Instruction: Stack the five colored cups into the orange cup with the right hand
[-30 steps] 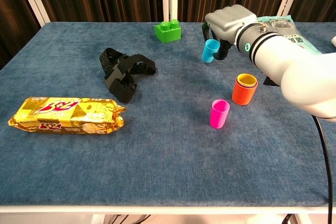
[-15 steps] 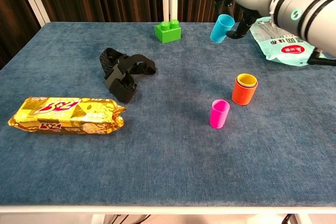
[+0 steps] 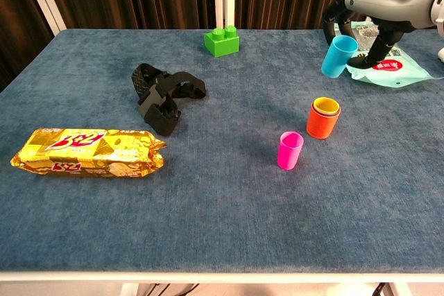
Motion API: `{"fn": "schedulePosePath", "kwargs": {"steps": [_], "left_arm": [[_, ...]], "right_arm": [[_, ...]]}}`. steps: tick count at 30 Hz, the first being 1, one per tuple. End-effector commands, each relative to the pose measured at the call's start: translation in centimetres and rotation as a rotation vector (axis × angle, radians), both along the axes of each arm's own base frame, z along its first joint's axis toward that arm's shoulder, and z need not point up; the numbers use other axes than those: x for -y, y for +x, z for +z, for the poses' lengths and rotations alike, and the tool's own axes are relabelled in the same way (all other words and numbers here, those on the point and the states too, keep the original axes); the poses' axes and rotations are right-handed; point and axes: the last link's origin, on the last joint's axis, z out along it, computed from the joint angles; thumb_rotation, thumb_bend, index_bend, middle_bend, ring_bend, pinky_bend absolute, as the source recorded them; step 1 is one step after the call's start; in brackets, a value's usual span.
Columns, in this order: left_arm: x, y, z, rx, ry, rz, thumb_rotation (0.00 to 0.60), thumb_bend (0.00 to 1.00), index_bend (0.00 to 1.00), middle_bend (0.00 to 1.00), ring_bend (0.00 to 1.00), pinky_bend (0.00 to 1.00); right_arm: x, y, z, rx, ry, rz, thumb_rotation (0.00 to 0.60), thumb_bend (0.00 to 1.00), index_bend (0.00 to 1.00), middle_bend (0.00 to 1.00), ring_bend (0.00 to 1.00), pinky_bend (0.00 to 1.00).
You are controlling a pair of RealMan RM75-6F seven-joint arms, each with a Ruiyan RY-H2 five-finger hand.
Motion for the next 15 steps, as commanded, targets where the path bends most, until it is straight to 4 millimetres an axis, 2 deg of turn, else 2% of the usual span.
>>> {"fn": "schedulePosePath", "kwargs": {"steps": [1, 15], "left_arm": [[0.0, 0.0, 0.0, 0.001, 0.001, 0.002, 0.6, 0.03, 0.06, 0.04, 0.0, 0.0], [0.0, -0.6, 0.1, 0.01, 0.001, 0.012, 0.6, 0.03, 0.06, 0.04, 0.0, 0.0]], "right_arm": [[-0.2, -0.1, -0.3, -0.014, 0.021, -0.009, 0.6, 0.27, 0.56, 0.51, 0.15, 0.0], [-0.7, -0.2, -1.4, -0.048, 0.083, -0.044, 0.6, 0.27, 0.56, 0.52, 0.15, 0.0]]}}
